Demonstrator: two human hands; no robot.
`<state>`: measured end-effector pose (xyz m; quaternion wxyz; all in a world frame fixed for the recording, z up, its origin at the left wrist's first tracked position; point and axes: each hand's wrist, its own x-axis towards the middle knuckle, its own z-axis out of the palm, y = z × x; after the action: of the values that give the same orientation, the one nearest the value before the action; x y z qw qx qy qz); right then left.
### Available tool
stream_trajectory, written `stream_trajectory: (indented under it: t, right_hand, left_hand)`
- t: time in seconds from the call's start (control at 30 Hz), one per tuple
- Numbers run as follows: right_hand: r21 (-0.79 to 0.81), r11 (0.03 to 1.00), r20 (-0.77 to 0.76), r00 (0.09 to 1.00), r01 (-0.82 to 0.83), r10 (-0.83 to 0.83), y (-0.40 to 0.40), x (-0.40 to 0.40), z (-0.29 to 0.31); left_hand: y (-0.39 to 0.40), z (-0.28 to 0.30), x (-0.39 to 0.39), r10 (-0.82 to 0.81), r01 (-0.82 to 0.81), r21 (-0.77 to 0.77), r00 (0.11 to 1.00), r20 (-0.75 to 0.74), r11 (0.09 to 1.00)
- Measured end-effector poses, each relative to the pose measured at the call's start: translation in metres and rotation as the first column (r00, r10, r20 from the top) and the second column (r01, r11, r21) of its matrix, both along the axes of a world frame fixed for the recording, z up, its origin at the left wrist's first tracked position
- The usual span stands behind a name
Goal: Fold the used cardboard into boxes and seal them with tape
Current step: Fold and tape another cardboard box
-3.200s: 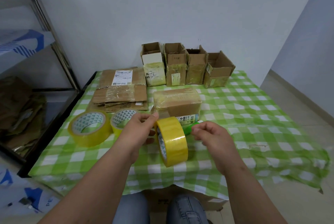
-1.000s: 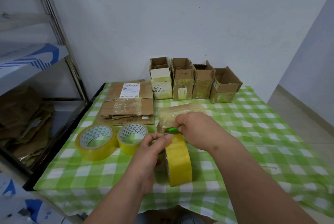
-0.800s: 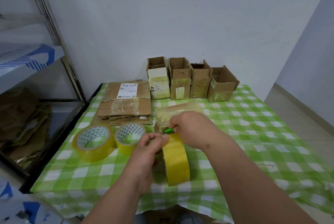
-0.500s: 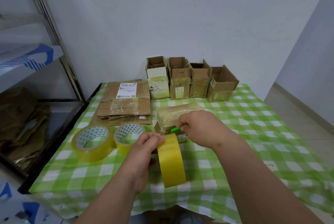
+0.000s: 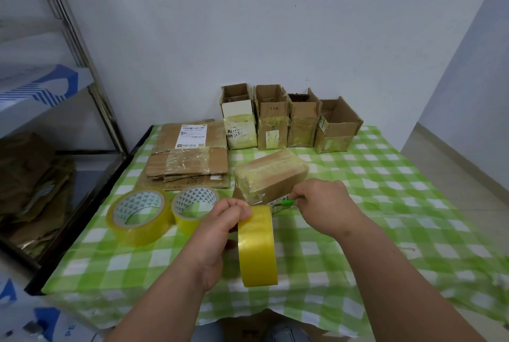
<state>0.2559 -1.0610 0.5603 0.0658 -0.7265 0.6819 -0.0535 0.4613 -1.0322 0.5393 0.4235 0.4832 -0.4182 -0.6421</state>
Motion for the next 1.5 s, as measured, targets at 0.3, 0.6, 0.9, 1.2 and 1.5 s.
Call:
stream_trajectory:
  t: [0.3, 0.6, 0.9, 1.2, 1.5]
  right_hand:
    - [0.004, 0.988, 0.066, 0.986, 0.156, -0.156, 0.009, 0.011, -0.031]
    - [0.492, 0.860, 0.831, 0.222, 0.133, -0.510, 0.022, 0.048, -0.006]
    - [0.461, 0.875, 0.876, 0.080, 0.148, -0.475, 0.016, 0.049, -0.015]
    - [0.374, 0.918, 0.915, 0.108, 0.130, -0.388, 0.019, 0.051, -0.019]
    - [0.281, 0.946, 0.957, 0.021, 0.160, -0.288, 0.025, 0.036, -0.029]
  left_hand:
    - [0.004, 0.009, -0.008, -0.045, 0.044, 0.027, 0.999, 0.017, 0.999]
    - [0.007, 0.012, -0.011, -0.041, 0.039, 0.065, 0.998, 0.039, 0.997]
    - [0.000, 0.005, -0.005, 0.266, -0.187, -0.215, 0.859, 0.437, 0.959]
    - [-0.065, 0.016, -0.020, 0.172, 0.343, -0.392, 0.524, 0.834, 0.854]
    - [-0.069, 0.007, -0.021, 0.287, 0.357, -0.474, 0.464, 0.838, 0.805]
